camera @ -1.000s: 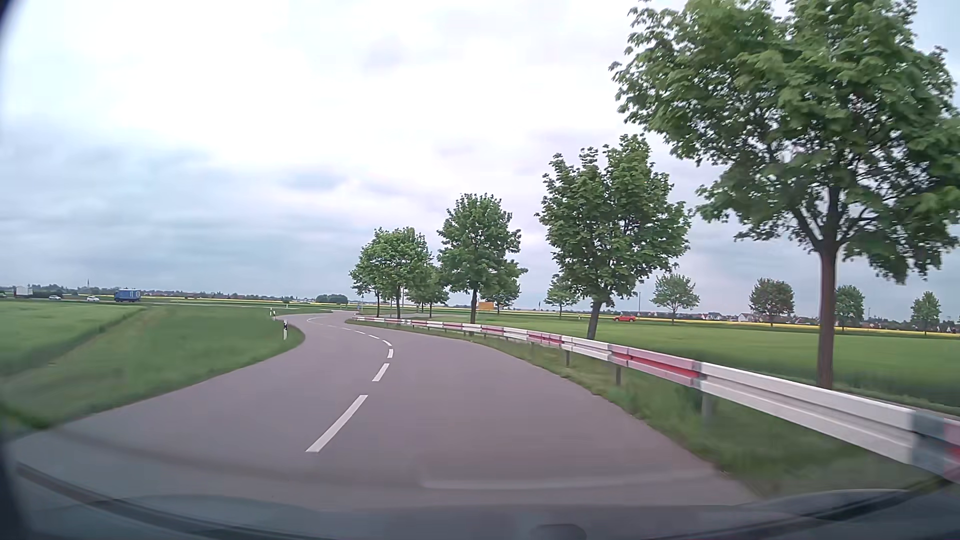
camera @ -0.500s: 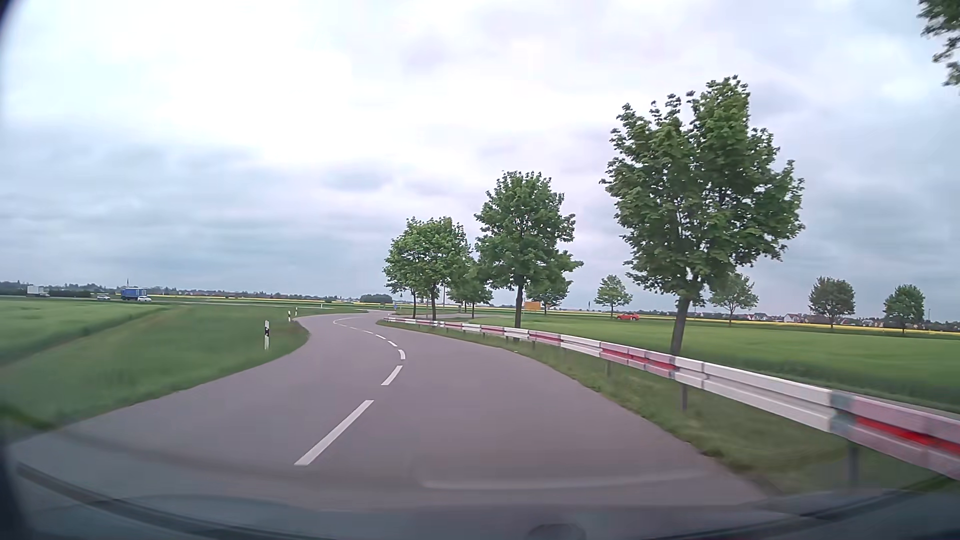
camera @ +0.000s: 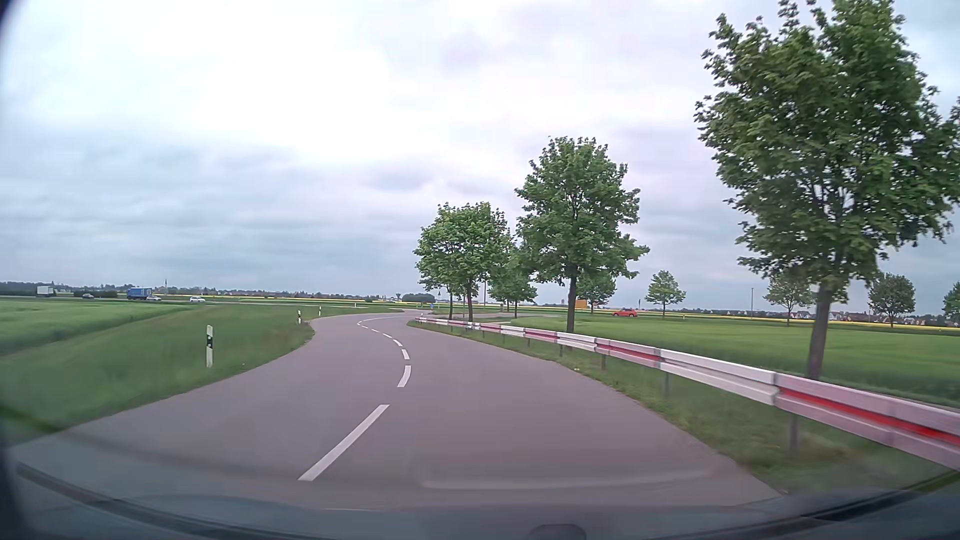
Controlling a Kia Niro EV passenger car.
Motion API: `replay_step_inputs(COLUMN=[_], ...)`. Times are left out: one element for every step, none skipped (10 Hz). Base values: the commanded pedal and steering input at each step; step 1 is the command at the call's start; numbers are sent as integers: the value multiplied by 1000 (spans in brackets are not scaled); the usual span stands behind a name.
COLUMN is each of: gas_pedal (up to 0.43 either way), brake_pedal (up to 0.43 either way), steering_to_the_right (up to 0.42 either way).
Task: Follow the waypoints while adhering to traffic rules and regulations
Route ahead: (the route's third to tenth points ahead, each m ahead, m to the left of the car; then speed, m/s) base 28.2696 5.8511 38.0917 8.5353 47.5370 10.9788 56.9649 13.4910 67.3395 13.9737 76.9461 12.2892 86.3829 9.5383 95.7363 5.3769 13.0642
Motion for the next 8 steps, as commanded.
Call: replay_step_inputs(gas_pedal=[79,79,79,79,67,67,67,59], brake_pedal=[0,0,0,0,0,0,0,0], steering_to_the_right=[-52,-52,-51,-51,-50,-50,-48,-47])
